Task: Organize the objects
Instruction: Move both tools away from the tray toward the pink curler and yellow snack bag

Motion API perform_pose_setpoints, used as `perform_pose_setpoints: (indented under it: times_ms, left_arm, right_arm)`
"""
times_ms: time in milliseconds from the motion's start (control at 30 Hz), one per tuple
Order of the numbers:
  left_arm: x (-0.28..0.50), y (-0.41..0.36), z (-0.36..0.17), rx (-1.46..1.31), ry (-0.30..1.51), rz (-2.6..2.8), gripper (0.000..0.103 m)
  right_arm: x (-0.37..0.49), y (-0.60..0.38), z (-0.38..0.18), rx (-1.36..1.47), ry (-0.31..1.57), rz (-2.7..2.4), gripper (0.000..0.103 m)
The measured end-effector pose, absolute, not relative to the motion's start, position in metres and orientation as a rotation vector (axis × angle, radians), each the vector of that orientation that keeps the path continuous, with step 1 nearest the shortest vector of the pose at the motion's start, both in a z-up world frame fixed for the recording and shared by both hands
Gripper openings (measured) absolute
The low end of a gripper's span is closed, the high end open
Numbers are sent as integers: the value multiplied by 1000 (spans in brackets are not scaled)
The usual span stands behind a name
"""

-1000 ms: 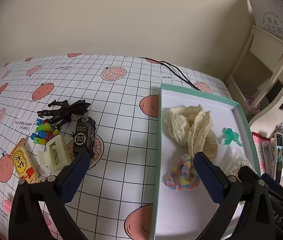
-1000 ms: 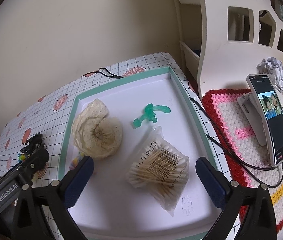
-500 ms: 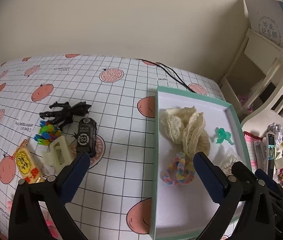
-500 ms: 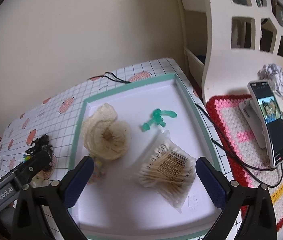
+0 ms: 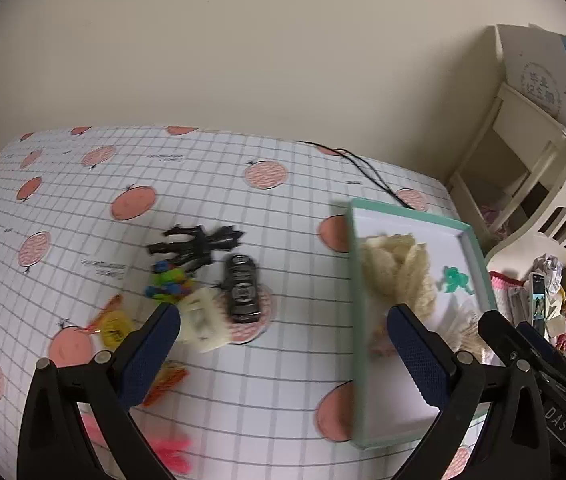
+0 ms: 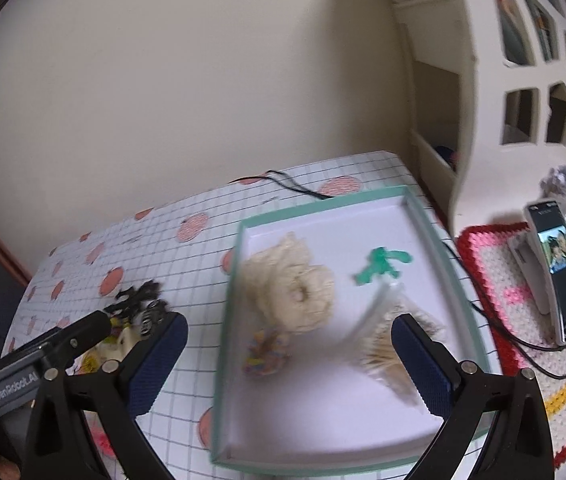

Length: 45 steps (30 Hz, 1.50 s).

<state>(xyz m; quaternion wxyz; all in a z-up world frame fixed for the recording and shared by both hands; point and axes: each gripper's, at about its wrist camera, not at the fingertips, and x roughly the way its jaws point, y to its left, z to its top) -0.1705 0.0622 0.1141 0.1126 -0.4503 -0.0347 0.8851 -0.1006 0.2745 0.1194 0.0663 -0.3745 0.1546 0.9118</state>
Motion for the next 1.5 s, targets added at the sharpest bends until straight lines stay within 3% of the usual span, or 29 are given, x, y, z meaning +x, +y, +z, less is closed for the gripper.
perform_pose_setpoints:
  times_ms: [367,1033,1500]
  left_arm:
    - [-168,-17,121,-1365,-122,2646,103]
    - [-153,-103,78,-1694,-286,2615,103]
    - [-156,-130,49,-1857,-362,2585,103]
  right_arm:
    - [-116,188,120,-1270,329,2891,103]
    - [-131,87,75,-1649,180,2904,103]
    - [-128,27,37,-1908,-107,2875,103]
